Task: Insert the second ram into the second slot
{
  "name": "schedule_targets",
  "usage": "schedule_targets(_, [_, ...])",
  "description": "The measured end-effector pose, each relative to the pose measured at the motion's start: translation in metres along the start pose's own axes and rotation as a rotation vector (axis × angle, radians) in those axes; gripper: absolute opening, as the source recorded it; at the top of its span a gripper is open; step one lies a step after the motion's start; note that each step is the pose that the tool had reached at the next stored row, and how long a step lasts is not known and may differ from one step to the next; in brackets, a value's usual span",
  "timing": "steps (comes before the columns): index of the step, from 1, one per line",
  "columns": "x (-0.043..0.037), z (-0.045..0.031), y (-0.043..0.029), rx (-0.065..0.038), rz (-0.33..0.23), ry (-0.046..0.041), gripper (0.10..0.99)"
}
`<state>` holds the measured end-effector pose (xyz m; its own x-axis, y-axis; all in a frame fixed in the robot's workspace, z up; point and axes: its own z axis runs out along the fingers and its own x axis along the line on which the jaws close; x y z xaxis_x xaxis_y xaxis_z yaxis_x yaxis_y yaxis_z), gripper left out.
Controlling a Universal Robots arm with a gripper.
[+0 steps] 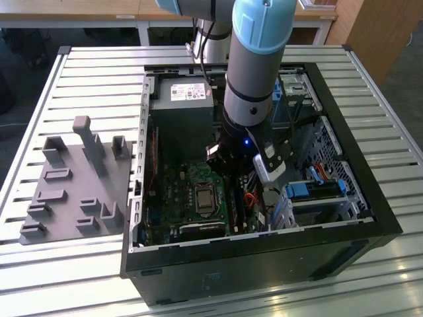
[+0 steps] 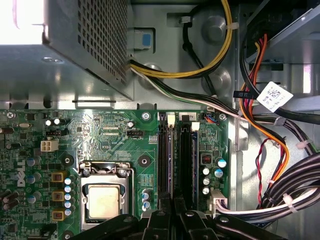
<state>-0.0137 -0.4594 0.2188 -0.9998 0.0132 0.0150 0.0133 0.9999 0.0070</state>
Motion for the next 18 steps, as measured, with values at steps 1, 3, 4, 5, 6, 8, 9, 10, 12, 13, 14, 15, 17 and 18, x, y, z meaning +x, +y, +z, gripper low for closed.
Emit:
schedule_targets(1, [-0.0001,0.0,0.0,0.0,0.0,0.0,0.137])
schedule_targets(3, [-0.0006,-0.0001,0.0,0.0,0.0,0.0001,0.137])
schedule_targets(4, [-0.0011,-0.0001,0.0,0.0,0.001,0.0001,0.137])
schedule_targets(5, [-0.0014,-0.0001,0.0,0.0,0.001,0.0001,0.137])
schedule_targets(6, [-0.0017,-0.0001,0.0,0.0,0.001,0.0001,0.137])
schedule_targets(8, [-0.0018,0.0,0.0001,0.0,0.001,0.0001,0.137])
schedule_targets(9, [-0.0018,0.0,0.0001,0.0,0.001,0.0001,0.137])
schedule_targets(10, [-0.0018,0.0002,0.0001,0.0,0.001,0.0001,0.137])
schedule_targets(12, [-0.0019,0.0008,0.0001,0.0,0.001,0.0001,0.137])
schedule_targets(13, [-0.0018,0.001,0.0001,0.0,0.001,0.0001,0.137])
schedule_targets(14, [-0.0019,0.0011,0.0001,0.0,0.001,0.0001,0.137])
schedule_targets(15, [-0.0018,0.0013,0.0,0.0,0.001,0.0001,0.137])
schedule_targets(17, [-0.0019,0.0021,0.0001,0.0,0.001,0.0001,0.137])
schedule_targets(18, [-0.0019,0.0026,0.0001,0.0,0.001,0.0,0.137])
